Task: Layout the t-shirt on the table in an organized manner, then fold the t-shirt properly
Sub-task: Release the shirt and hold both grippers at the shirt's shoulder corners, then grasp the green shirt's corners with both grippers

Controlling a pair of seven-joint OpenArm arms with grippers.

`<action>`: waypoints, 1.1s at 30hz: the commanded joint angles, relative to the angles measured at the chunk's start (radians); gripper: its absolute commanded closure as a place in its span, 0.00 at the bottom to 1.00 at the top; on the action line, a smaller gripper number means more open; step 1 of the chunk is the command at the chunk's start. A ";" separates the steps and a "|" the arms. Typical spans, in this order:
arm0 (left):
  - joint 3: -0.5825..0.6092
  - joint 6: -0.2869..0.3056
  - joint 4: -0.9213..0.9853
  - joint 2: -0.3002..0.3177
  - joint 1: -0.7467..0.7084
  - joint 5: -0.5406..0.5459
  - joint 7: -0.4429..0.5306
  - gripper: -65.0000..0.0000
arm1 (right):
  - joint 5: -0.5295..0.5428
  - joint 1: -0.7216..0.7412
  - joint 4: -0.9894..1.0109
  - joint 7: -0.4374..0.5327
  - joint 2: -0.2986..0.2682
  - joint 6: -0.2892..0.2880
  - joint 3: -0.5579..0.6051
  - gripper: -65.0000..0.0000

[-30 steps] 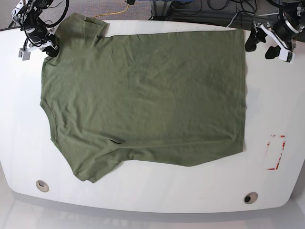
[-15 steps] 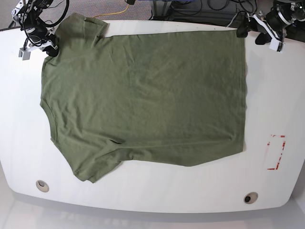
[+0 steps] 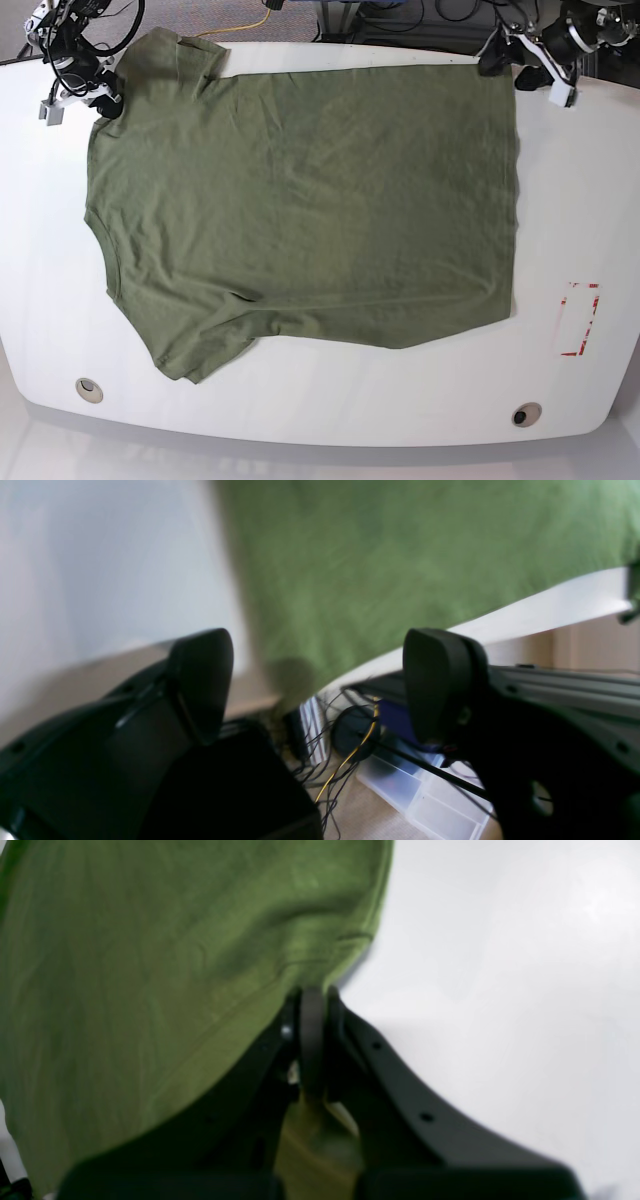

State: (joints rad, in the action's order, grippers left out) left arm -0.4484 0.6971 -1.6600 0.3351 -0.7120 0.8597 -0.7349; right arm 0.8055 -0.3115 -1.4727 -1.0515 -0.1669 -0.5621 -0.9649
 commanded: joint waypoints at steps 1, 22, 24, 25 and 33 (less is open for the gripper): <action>0.003 0.001 -0.002 0.009 -0.016 -0.003 -0.007 0.23 | 0.007 -0.002 -0.016 0.007 -0.018 -0.006 -0.006 1.00; 0.067 0.001 -0.002 0.009 0.001 -0.003 -0.007 0.24 | 0.007 -0.004 -0.016 0.007 -0.018 -0.006 -0.006 1.00; 0.067 0.001 -0.002 0.009 0.004 -0.003 -0.007 0.25 | 0.007 -0.004 -0.016 0.007 -0.018 -0.006 -0.006 1.00; 0.067 0.001 -0.002 0.008 0.005 -0.003 -0.007 0.27 | 0.007 -0.004 -0.016 0.007 -0.018 -0.006 -0.006 1.00; 0.067 0.001 -0.002 0.008 0.009 -0.001 -0.007 0.56 | 0.007 -0.004 -0.016 0.007 -0.018 -0.008 -0.006 1.00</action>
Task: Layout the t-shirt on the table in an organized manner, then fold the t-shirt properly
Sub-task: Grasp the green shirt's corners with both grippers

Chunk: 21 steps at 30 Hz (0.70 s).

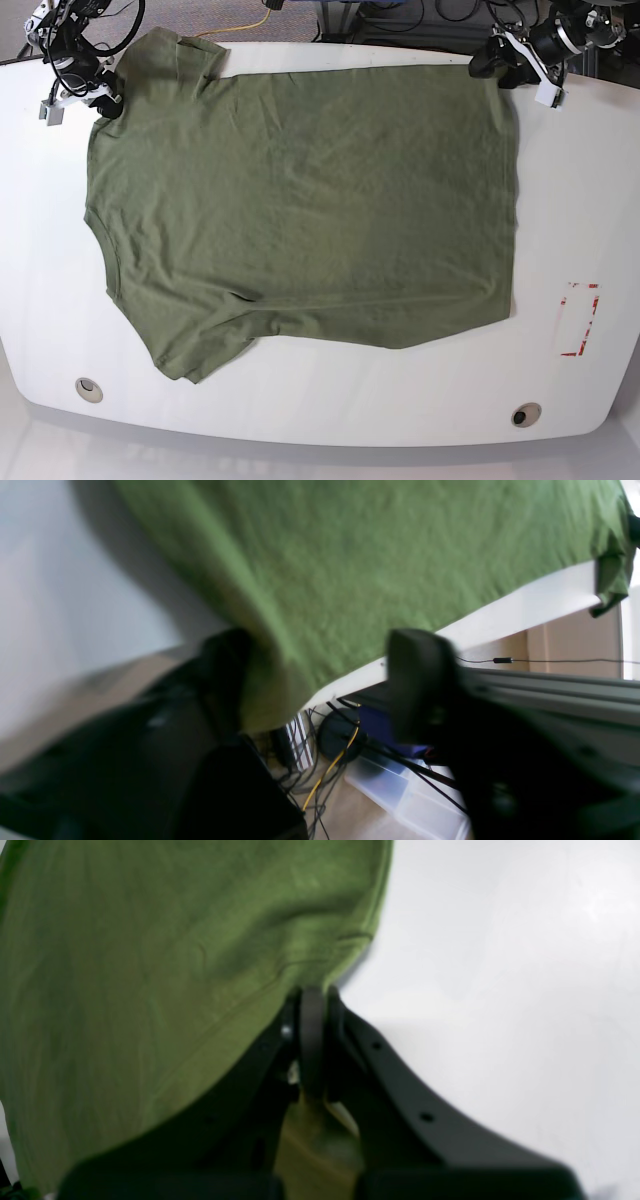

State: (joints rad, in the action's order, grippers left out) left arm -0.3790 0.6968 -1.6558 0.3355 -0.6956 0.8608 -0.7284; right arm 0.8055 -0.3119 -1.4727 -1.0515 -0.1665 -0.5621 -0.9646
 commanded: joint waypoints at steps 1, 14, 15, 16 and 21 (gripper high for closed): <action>-0.002 0.001 -0.007 0.007 -0.008 -0.002 -0.013 0.58 | 0.007 -0.003 -0.016 0.007 -0.018 -0.008 -0.006 1.00; -0.004 0.001 -0.007 0.007 0.012 -0.002 -0.013 0.89 | 0.007 -0.003 -0.016 0.007 -0.018 -0.008 -0.006 1.00; -0.004 0.001 -0.007 0.007 0.012 -0.002 -0.013 0.91 | 0.007 -0.003 -0.016 0.007 -0.018 -0.008 -0.006 1.00; -0.004 0.001 -0.007 0.007 0.012 -0.002 -0.013 0.94 | 0.007 -0.003 -0.016 0.007 -0.018 -0.008 -0.006 1.00; -0.004 0.001 -0.008 0.007 0.014 -0.002 -0.013 1.00 | 0.007 -0.003 -0.016 0.007 -0.018 -0.008 -0.006 1.00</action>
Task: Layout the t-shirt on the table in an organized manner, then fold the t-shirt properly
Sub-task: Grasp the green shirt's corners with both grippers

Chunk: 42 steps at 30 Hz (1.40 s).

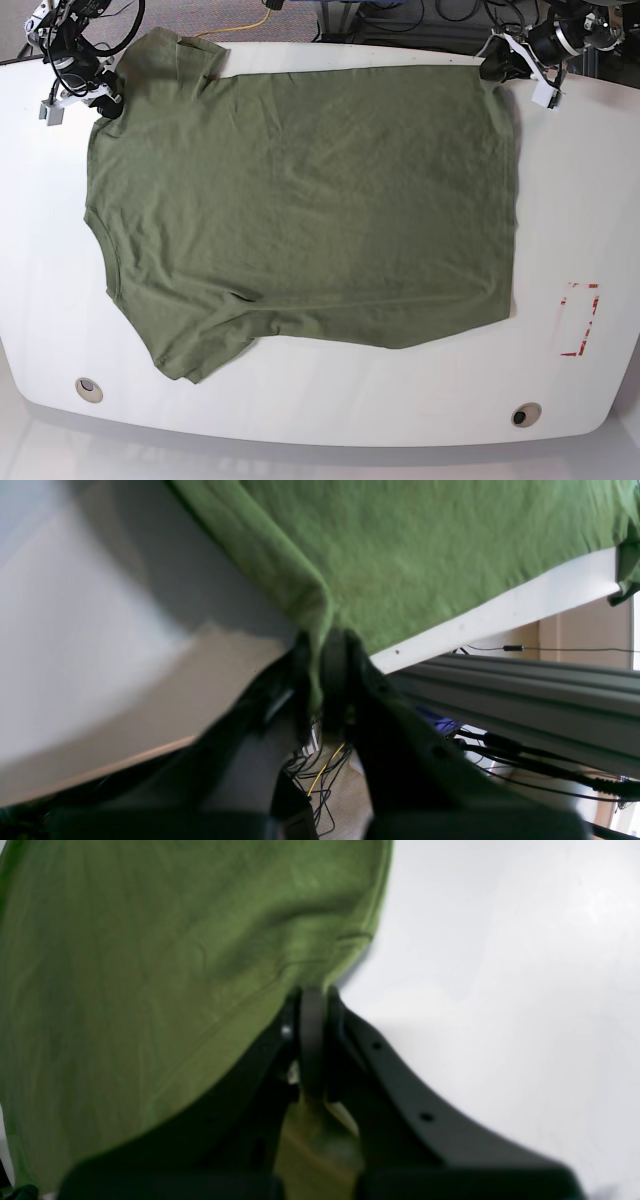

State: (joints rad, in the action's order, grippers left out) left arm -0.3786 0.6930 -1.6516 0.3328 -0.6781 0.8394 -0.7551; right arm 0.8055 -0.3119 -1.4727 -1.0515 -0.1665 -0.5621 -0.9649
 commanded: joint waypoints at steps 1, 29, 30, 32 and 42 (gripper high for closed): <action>-0.004 0.005 -0.012 0.010 -0.004 0.019 0.013 0.99 | 0.007 -0.003 -0.016 0.007 -0.018 -0.008 -0.006 1.00; -0.056 0.005 -0.187 0.015 0.059 0.024 0.013 0.99 | 0.015 -0.096 -0.346 0.006 0.046 0.000 -0.010 1.00; -0.063 0.005 -0.190 0.015 0.067 0.024 0.013 0.99 | 0.015 -0.097 -0.357 0.006 0.054 0.000 -0.009 1.00; -0.067 0.005 -0.192 0.015 0.080 0.024 0.013 0.99 | 0.015 -0.099 -0.380 0.006 0.063 0.000 -0.009 1.00; -0.070 0.005 -0.187 0.018 0.197 0.019 0.013 0.99 | 0.008 -0.066 -0.402 0.006 0.064 0.001 -0.006 1.00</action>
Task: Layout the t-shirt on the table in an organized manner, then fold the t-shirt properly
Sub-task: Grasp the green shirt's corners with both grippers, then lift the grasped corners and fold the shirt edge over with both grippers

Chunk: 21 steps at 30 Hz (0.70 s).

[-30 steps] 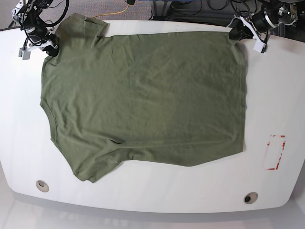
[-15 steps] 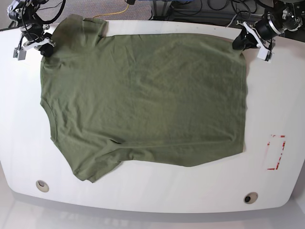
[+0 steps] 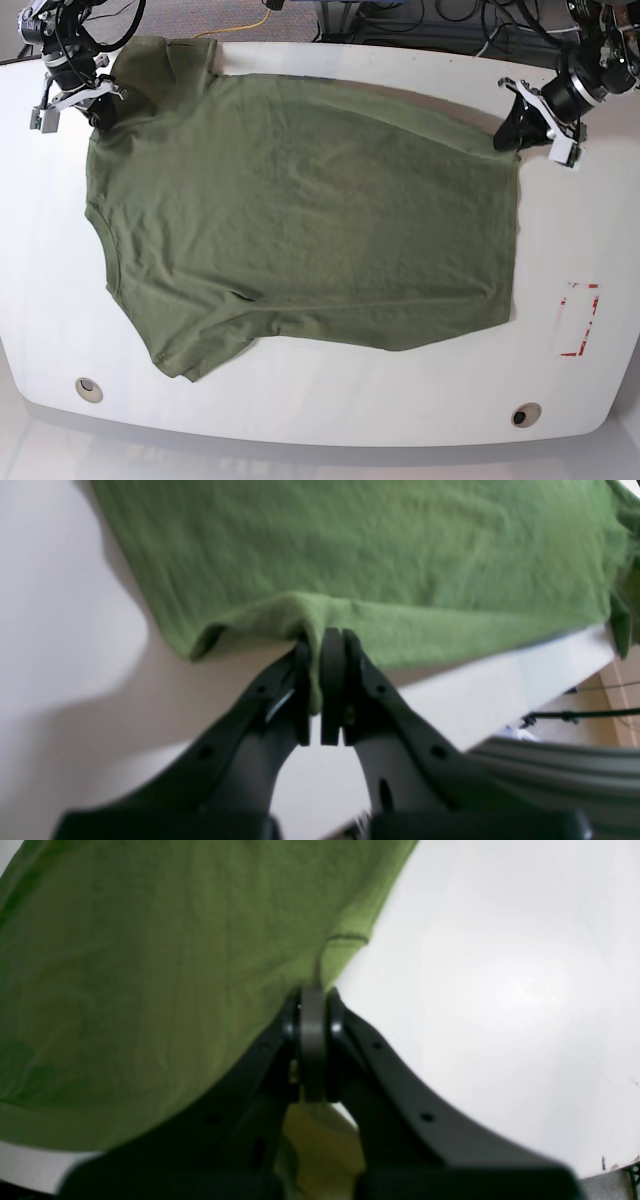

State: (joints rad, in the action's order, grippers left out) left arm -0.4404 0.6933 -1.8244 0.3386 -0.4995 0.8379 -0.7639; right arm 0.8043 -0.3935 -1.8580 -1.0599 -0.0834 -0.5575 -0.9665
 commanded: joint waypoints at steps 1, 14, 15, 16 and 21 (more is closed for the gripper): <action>-0.008 0.005 -0.015 0.014 0.037 0.021 0.022 0.99 | 0.008 0.024 -0.015 0.014 -0.020 -0.003 -0.004 1.00; -0.004 -0.001 0.038 0.037 0.177 0.021 0.017 0.99 | 0.008 0.129 0.107 0.014 -0.095 0.046 0.031 1.00; -0.004 -0.008 0.047 0.037 0.184 0.021 0.011 0.99 | 0.008 0.136 0.122 0.014 -0.103 0.046 0.039 1.00; -0.004 -0.017 0.058 0.037 0.192 0.021 0.001 0.99 | 0.008 0.143 0.139 0.014 -0.114 0.046 0.045 1.00; -0.004 -0.068 0.137 0.037 0.255 0.021 -0.087 0.99 | 0.008 0.186 0.229 0.014 -0.144 0.047 0.053 1.00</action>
State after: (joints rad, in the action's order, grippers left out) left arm -0.4370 0.6346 -1.7039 0.3576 -0.2703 0.8421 -0.8471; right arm 0.7937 -0.2226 -1.6417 -1.0672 -0.1974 -0.5060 -0.9070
